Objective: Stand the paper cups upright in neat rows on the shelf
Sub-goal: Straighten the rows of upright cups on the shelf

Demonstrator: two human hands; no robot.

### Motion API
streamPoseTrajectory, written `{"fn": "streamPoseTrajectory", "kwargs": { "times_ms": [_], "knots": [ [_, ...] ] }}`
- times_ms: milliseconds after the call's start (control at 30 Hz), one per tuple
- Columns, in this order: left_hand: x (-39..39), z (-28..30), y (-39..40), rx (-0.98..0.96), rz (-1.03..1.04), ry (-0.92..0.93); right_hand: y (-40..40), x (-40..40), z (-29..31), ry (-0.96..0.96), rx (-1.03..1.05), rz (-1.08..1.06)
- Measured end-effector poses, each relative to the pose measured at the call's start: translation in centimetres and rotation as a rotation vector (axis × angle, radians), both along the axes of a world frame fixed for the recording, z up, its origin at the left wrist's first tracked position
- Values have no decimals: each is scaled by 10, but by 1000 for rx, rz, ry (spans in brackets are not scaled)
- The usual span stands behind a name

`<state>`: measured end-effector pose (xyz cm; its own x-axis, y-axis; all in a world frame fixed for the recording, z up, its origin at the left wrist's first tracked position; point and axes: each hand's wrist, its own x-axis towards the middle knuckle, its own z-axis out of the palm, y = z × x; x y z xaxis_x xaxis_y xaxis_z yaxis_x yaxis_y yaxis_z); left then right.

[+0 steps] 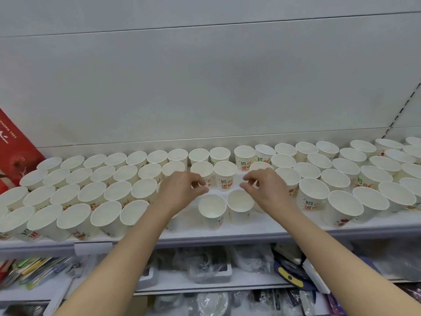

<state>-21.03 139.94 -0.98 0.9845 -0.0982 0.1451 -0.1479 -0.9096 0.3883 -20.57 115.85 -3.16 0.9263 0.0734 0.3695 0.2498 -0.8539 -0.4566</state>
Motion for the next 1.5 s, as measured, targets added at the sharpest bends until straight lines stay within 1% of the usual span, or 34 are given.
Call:
{"fn": "streamPoseTrajectory", "kwargs": {
  "times_ms": [100, 233, 467, 600, 700, 800, 867, 933, 1000, 1067, 1100, 1300, 1433, 1500],
  "knots": [
    [-7, -5, -12, 98, 8, 35, -5, -14, -4, -3, -85, -44],
    [-11, -12, -20, 181, 60, 10, -3, -20, -7, -10, -175, -73],
    [-11, -9, -15, 198, 207, -27, 10, -22, -7, 55, -245, -119],
    [0, -7, -9, 209, 224, 7, 21, -21, -6, 69, -253, -145],
    [3, -3, -5, 187, 207, 24, 28, -14, -6, 82, -247, -168],
    [-8, 1, 5, 87, 179, -33, 32, -7, -2, 90, -255, -170],
    [-23, 0, 11, 31, 98, -45, 31, -11, 0, 25, -250, -148],
    [-39, -3, 11, 61, -28, -41, 26, -23, -4, -81, -198, -70],
    [-45, -8, 7, 149, -111, -67, 20, -37, -13, -145, -152, 93],
    [-42, -12, 4, 203, -120, -86, 16, -43, -24, -163, -183, 221],
    [-40, -13, 5, 217, -114, -94, 16, -43, -27, -154, -203, 245],
    [-21, -12, 9, 291, -109, -109, 30, -29, -18, -95, -232, 155],
    [-15, -8, 7, 263, -151, -122, 31, -26, -15, -40, -247, 168],
    [-13, -8, 7, 272, -158, -123, 32, -27, -15, -74, -246, 163]
  ]
}}
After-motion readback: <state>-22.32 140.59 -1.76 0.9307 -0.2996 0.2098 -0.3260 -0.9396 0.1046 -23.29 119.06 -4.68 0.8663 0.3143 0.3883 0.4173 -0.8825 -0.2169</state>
